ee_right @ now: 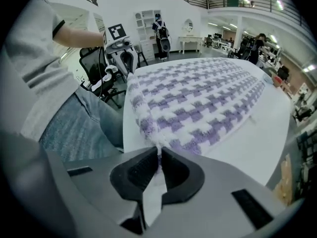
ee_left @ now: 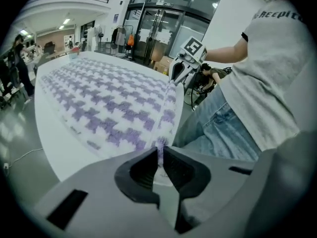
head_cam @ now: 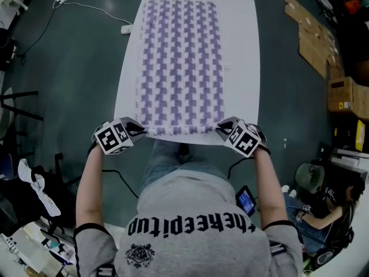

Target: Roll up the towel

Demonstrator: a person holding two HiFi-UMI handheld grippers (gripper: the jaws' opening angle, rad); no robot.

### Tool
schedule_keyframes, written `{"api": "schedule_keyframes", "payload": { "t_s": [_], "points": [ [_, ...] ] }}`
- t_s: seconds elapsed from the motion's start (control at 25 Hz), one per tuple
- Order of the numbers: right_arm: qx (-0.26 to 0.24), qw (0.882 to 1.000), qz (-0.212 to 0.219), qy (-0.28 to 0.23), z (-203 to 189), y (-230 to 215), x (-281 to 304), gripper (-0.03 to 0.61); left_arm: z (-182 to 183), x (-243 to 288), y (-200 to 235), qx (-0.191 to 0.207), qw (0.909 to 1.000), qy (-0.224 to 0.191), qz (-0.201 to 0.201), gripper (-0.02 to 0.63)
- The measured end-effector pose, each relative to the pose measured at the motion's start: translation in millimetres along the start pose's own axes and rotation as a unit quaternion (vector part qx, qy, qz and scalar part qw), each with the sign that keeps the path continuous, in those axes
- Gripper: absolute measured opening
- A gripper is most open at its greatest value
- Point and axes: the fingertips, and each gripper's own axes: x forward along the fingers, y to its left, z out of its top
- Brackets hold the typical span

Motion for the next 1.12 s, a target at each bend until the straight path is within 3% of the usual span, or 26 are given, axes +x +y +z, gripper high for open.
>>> {"api": "schedule_keyframes", "payload": {
  "t_s": [0.16,0.36,0.56,0.72,0.8,0.92,1.0,1.12],
  "points": [
    [0.000,1.000,-0.031,-0.004,11.5,-23.0,-2.3,0.020,9.5,-2.7,23.5,-0.002,0.9997,0.006,0.022,0.032],
    [-0.019,0.997,-0.073,0.010,12.7,-29.1,4.7,0.020,7.8,7.3,29.1,0.022,0.9983,0.034,0.041,0.032],
    [-0.050,0.993,-0.100,0.046,12.5,-47.3,23.7,0.020,13.1,9.7,53.3,0.083,0.9905,0.054,0.096,0.045],
    [-0.033,0.994,-0.095,0.050,8.4,-48.9,28.5,0.020,38.7,-13.2,40.9,0.139,0.9805,0.021,0.137,0.104],
    [-0.027,0.994,-0.093,0.048,8.0,-44.5,27.5,0.020,44.0,-16.2,20.6,0.155,0.9797,0.013,0.127,0.121],
    [-0.021,0.994,-0.101,0.036,10.1,-41.1,22.2,0.020,30.4,2.4,-0.2,0.169,0.9793,0.045,0.101,0.152],
    [-0.014,0.993,-0.112,0.018,15.5,-38.4,13.0,0.020,15.7,15.9,-1.1,0.159,0.9802,0.066,0.098,0.156],
    [-0.005,0.990,-0.139,-0.020,21.6,-40.5,-2.9,0.048,5.4,30.1,7.8,0.127,0.9844,0.066,0.102,0.156]
  ]
}}
